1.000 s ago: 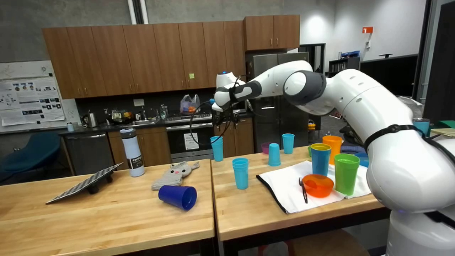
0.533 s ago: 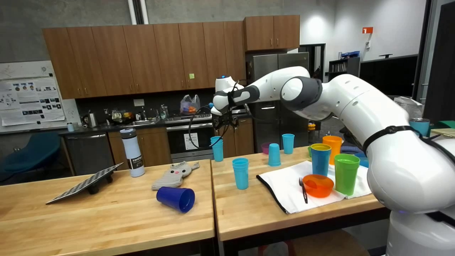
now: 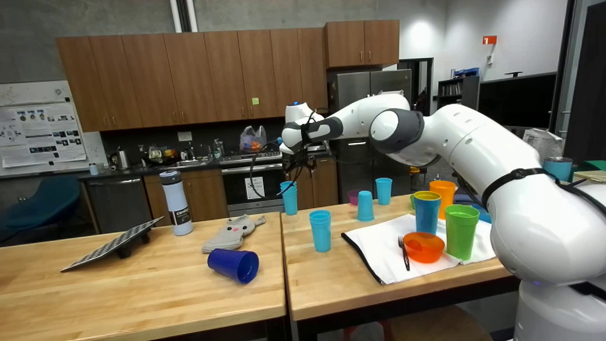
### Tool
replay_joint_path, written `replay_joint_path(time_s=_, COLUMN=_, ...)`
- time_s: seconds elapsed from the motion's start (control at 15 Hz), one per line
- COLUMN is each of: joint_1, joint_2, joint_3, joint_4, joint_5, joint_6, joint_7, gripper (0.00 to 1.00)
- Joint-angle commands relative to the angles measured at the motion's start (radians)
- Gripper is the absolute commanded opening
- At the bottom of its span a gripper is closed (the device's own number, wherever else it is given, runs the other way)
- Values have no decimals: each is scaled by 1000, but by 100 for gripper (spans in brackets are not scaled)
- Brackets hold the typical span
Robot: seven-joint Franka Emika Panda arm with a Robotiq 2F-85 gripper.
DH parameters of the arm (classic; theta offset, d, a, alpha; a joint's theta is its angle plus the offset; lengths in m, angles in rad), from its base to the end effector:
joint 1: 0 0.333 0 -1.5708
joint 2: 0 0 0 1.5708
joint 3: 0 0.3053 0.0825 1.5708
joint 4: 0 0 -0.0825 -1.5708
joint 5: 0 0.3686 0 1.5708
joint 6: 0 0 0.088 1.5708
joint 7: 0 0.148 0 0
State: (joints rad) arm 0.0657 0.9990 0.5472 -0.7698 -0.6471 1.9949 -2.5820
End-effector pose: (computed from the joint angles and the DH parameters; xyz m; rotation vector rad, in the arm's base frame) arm 0.7711 0.2264 0.3596 0.0966 2.7776 -0.0188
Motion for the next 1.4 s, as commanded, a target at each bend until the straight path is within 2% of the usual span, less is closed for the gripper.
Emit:
replay_joint_path(time_s=0.0, joint_1=32, joint_2=31, joint_3=-17, joint_4=79, joint_5=-9, joint_6=-26, joint_7=-8, gripper=100)
replay_joint_path(time_s=1.33, joint_1=70, joint_2=82, joint_3=-80, joint_4=174, joint_5=-15, joint_6=-46, joint_7=-11, gripper=100)
